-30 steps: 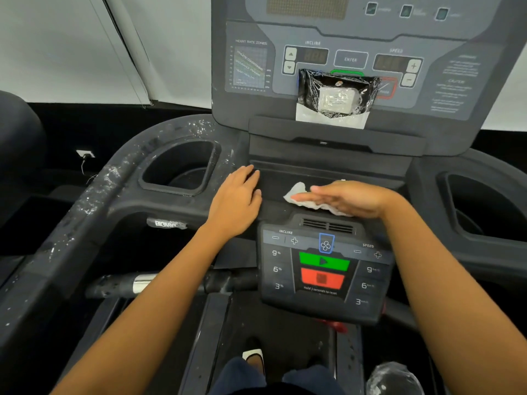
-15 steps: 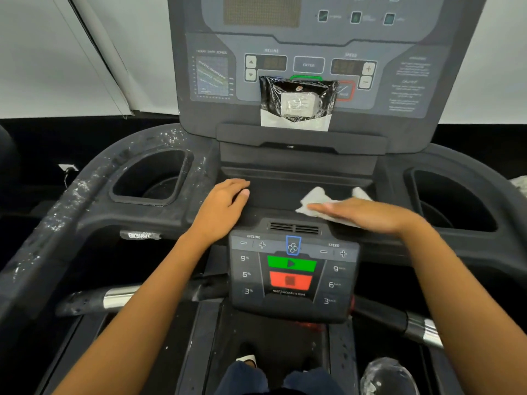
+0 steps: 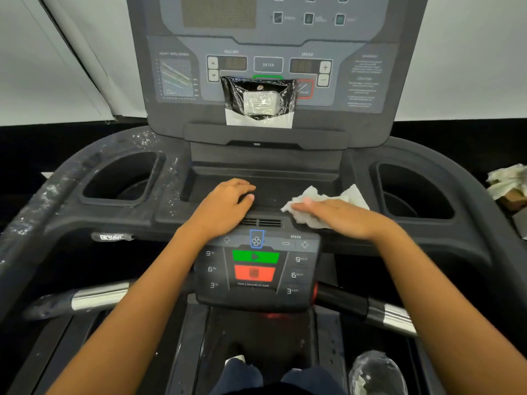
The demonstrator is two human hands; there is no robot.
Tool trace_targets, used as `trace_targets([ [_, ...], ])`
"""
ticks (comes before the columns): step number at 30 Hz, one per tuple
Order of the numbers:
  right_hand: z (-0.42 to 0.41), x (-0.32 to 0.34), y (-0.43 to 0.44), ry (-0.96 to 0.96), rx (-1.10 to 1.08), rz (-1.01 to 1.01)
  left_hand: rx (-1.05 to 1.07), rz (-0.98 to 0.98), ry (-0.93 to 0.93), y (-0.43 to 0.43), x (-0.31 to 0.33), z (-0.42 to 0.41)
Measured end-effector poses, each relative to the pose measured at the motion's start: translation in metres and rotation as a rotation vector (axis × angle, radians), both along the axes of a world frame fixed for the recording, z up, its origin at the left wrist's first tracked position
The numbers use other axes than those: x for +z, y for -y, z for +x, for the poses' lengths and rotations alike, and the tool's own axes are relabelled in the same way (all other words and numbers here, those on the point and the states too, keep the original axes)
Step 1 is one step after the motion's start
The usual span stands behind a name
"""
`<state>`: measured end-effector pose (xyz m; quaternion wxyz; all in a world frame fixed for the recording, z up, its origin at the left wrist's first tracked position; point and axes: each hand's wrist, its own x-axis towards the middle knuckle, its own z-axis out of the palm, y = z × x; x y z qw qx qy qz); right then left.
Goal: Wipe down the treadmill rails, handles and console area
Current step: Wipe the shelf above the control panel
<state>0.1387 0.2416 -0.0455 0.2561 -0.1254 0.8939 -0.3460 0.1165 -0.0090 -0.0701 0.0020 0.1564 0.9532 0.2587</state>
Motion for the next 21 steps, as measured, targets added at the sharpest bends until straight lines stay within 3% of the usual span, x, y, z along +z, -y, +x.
trace_targets([
  [5,-0.027,-0.001,0.078,-0.022,0.223,0.004,0.111,0.057,-0.018,0.005,0.0,0.002],
  [9,-0.038,-0.004,0.044,-0.015,0.333,0.157,0.154,0.09,-0.008,0.009,0.002,0.003],
  [13,-0.023,0.008,-0.01,0.066,0.116,-0.107,0.185,0.112,-0.011,0.013,-0.001,0.003],
  [18,-0.027,-0.001,0.047,-0.053,0.128,0.034,0.154,0.111,0.019,0.007,-0.002,0.004],
  [21,-0.023,-0.004,0.062,-0.018,0.136,-0.148,0.137,0.113,0.027,0.004,0.0,0.003],
])
